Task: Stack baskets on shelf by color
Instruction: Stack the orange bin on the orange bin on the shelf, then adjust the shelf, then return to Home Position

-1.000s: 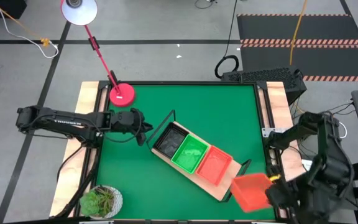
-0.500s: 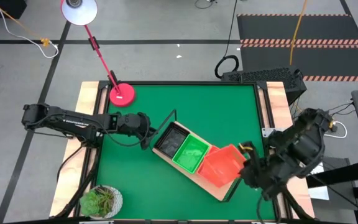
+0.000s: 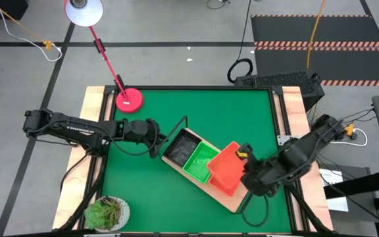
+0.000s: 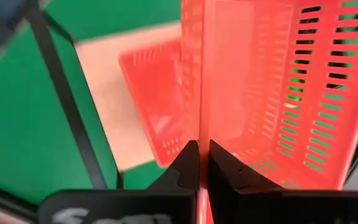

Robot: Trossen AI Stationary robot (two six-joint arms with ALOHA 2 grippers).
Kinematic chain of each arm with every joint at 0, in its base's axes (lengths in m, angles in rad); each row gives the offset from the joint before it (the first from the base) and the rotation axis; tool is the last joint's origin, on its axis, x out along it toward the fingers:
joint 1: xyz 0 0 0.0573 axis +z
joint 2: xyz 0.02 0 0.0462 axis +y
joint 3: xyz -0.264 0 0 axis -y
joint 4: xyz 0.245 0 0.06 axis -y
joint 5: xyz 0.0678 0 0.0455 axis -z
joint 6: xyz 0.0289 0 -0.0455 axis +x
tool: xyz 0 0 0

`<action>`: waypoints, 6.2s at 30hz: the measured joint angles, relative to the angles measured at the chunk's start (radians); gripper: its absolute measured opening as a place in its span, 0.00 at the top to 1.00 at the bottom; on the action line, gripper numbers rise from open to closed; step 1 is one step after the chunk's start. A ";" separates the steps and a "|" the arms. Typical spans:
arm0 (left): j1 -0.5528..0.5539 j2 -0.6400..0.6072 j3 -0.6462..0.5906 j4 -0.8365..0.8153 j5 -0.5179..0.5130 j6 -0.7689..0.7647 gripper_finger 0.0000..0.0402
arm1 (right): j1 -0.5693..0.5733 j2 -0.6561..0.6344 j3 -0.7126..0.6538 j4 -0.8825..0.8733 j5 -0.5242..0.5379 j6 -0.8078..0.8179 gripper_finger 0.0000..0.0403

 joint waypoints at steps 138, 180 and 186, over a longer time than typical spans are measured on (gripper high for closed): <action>0.000 0.001 0.002 0.075 0.007 0.063 0.86 | -0.025 -0.266 -0.571 0.641 -0.093 0.172 0.71; 0.113 -0.048 0.001 -0.041 0.025 0.232 0.86 | 0.129 -0.305 -0.583 0.865 0.436 0.116 0.77; 0.111 -0.226 0.001 -0.098 -0.006 0.236 0.86 | 0.133 -0.305 -0.585 0.818 0.458 0.145 0.87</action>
